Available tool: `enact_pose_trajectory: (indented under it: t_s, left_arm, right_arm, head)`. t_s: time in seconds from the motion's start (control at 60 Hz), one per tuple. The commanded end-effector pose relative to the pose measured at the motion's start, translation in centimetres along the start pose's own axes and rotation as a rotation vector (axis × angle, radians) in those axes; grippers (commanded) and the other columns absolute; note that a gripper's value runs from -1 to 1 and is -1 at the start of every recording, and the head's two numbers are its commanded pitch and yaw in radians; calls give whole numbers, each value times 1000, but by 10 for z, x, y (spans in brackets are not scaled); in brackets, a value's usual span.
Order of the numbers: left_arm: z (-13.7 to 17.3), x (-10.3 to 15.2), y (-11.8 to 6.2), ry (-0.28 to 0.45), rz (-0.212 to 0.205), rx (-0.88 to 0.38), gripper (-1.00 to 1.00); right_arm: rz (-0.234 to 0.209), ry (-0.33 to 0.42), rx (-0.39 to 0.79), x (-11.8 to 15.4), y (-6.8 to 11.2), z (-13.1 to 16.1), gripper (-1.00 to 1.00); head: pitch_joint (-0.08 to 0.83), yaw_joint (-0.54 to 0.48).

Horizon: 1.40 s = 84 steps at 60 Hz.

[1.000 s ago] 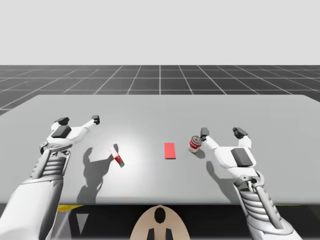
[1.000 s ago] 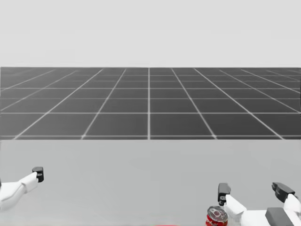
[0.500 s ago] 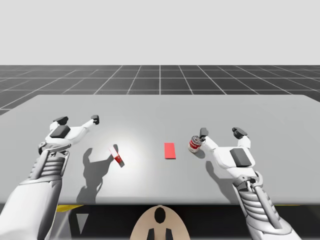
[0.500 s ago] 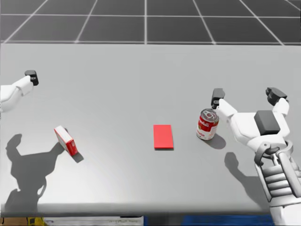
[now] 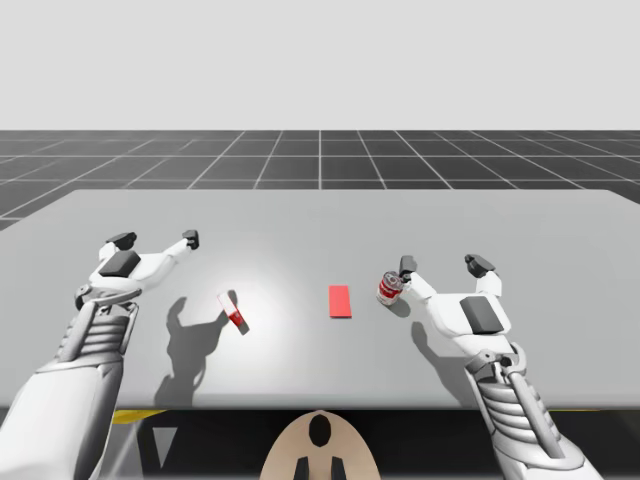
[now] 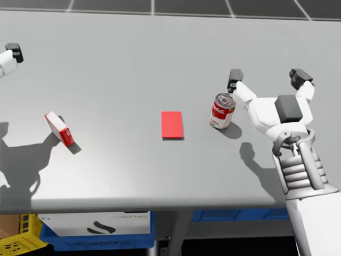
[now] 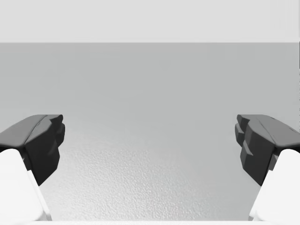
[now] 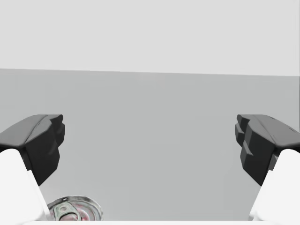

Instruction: Look at the card. If it is red, pick the object on the left. If it is green, pick the object on the right.

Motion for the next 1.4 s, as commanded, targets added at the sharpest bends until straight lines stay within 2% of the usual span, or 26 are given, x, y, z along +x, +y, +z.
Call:
enact_pose_trajectory:
  t_s: [0.017, 0.117, 0.517, 0.717, 0.867, 0.933, 1.033, 1.083, 1.117, 1.133, 1.2, 1.217, 1.25, 1.333, 1.367, 1.4]
  left_arm:
    - [1, 1, -1, -4, 0, -2, -1000]
    - [1, 1, -1, -3, -2, -1, -1000]
    - [-1, -2, -2, 11, -5, -9, -1000]
    - [0, -2, -3, 11, 1, -12, -1000]
    - [2, 0, -3, 3, 11, -22, -1000]
    - [8, 5, -2, -1, 36, -67, -1000]
    - [24, 18, 4, -6, 109, -213, -1000]
    - [35, 22, 7, -15, 116, -262, -1000]
    - [40, 23, 7, -12, 105, -297, -1000]
    - [48, 23, 9, -3, 80, -349, -1000]
    - [62, 18, 13, -24, 7, -391, -1000]
    - [67, 16, 15, -16, -21, -423, -1000]
    - [75, 9, 20, 0, -53, -475, -1000]
    - [88, -5, 27, 63, -89, -574, -1000]
    - [92, -12, 30, 83, -122, -607, -1000]
    - [96, -18, 32, 115, -134, -624, -1000]
  right_arm:
    - [-15, 1, -1, -1, 4, 1, -1000]
    - [-13, 1, -1, 0, 4, 1, -1000]
    - [-14, -1, 4, 1, 5, 3, -1000]
    - [-17, 2, 4, 0, 5, 3, -1000]
    - [-18, 2, 3, 0, 5, 3, -1000]
    - [-18, 1, 2, 0, 5, 3, -1000]
    - [-18, 2, -3, 0, 5, 3, -1000]
    - [-18, 3, -4, 0, 5, 4, -1000]
    - [-18, 4, -4, 0, 5, 4, -1000]
    - [-17, 5, -4, -1, 5, 4, -1000]
    - [-15, 8, -4, -2, 5, 4, -1000]
    - [-14, 8, -4, -2, 6, 3, -1000]
    - [-13, 8, -3, -2, 6, 4, -1000]
    - [-13, 6, -5, -2, 5, 3, -1000]
    - [-13, 6, -6, -2, 5, 3, -1000]
    - [-14, 5, -9, -2, 5, 3, -1000]
  head:
    - [718, -66]
    - [718, -23]
    - [709, 301]
    - [699, 344]
    - [698, 340]
    - [699, 333]
    - [691, 329]
    - [689, 332]
    - [691, 332]
    - [692, 333]
    - [693, 331]
    - [694, 332]
    - [696, 333]
    - [696, 337]
    - [696, 337]
    - [693, 337]
